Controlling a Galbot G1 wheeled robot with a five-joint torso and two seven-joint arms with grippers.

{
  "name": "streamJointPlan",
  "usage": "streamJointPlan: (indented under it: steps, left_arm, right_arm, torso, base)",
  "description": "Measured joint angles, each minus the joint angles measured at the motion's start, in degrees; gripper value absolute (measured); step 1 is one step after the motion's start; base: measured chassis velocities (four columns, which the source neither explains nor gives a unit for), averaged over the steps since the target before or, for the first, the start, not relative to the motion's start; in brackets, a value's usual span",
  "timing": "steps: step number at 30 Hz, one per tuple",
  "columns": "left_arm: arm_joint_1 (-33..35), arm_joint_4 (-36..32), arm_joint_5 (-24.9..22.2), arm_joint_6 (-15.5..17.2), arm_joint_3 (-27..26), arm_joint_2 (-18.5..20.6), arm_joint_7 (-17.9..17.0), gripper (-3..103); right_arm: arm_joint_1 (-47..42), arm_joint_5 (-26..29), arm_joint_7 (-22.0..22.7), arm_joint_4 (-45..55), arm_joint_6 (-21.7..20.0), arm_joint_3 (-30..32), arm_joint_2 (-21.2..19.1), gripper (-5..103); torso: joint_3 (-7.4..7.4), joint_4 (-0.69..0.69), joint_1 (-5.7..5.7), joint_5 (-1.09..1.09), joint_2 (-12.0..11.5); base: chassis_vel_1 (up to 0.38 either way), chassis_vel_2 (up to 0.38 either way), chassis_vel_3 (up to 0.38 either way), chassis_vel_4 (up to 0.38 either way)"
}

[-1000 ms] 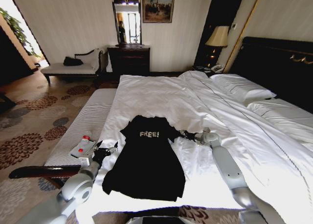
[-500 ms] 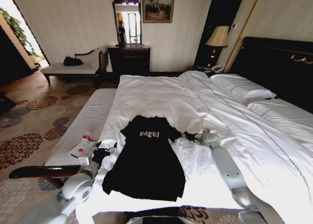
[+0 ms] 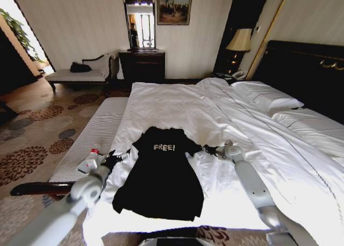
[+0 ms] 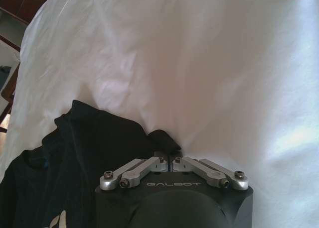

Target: Fold the clothes on the bed.

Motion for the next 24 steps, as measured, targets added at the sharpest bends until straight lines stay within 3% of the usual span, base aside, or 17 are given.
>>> streamJointPlan:
  steps: [7, 10, 14, 24]
  left_arm:
    - [-10.05, 11.87, -3.41, 1.18, 7.46, -2.43, 1.21, 100]
    - [-14.64, 18.59, -3.64, 1.78, 11.17, -5.40, 1.25, 100]
    - [-17.92, 21.44, -3.74, 1.80, 13.49, -8.45, 1.32, 98]
    - [-21.91, 26.54, -5.52, 2.44, 15.41, -14.96, -0.88, 97]
  right_arm:
    - [0.21, 0.07, 0.17, -0.64, 0.00, -0.07, -1.29, 1]
    - [0.28, 0.01, 0.12, -1.65, 0.00, 0.37, -1.60, 1]
    - [0.28, -0.20, -0.28, -2.51, 0.00, 0.81, -1.78, 1]
    - [0.39, -0.60, -0.78, -3.28, 0.00, 1.33, -1.75, 1]
  torso:
    - [0.00, 0.01, 0.00, -0.01, 0.00]
    - [0.01, 0.05, 0.00, -0.01, -0.01]
    - [0.00, 0.00, 0.00, 0.01, -0.01]
    - [0.00, 0.03, 0.00, 0.01, 0.00]
  base:
    - [0.000, 0.000, 0.000, 0.000]
    - [0.000, 0.000, 0.000, 0.000]
    - [0.000, 0.000, 0.000, 0.000]
    - [0.000, 0.000, 0.000, 0.000]
